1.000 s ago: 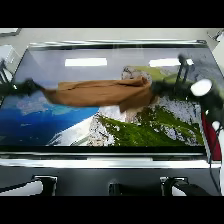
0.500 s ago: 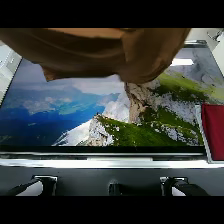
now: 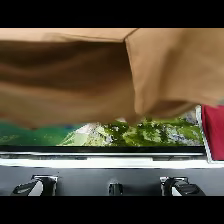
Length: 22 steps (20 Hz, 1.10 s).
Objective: Fold the clothes and pants, and hang the long-sleeved shirts on hangers.
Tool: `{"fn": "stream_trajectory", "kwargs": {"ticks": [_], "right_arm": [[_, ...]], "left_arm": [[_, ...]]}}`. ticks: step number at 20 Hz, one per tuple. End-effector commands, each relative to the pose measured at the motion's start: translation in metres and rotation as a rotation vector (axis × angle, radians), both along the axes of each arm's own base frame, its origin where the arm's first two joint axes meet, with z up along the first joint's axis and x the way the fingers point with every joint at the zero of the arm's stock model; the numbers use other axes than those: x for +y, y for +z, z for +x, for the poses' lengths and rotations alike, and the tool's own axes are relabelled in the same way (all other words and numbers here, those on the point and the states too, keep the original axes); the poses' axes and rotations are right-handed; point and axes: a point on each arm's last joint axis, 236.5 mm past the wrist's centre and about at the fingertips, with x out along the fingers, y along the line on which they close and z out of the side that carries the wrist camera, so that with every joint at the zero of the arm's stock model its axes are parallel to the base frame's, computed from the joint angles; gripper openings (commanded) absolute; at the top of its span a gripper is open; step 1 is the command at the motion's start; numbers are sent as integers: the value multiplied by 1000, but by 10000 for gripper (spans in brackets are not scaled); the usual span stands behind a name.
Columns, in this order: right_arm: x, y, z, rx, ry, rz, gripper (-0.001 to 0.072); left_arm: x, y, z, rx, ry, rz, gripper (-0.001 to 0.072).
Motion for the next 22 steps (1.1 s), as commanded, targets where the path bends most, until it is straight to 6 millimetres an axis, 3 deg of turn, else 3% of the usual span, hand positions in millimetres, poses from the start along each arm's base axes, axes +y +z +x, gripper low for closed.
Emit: {"fn": "stream_trajectory", "kwargs": {"ticks": [1,4,6,9,12,15,18,20,22], "right_arm": [[0,-17,25,85,-5,46,32],[11,-83,102,286,18,44,32],[20,-154,155,487,36,24,33],[25,-278,223,772,48,-27,32],[25,-405,281,961,32,-42,32],[19,-501,332,1005,-26,-15,31],[11,-554,365,976,-85,15,31],[7,-564,376,946,-108,22,32],[0,-562,378,941,-128,21,32]], "left_arm": [[16,-39,22,128,37,3,14],[25,-116,98,327,-11,-44,13],[33,-181,158,432,-34,-104,14],[44,-288,235,567,-44,-131,13],[43,-395,297,687,-67,-120,13],[42,-480,343,729,-56,-133,13],[33,-541,368,799,-73,-141,13],[28,-552,380,814,-87,-138,13],[26,-549,381,827,-99,-137,13]]}}
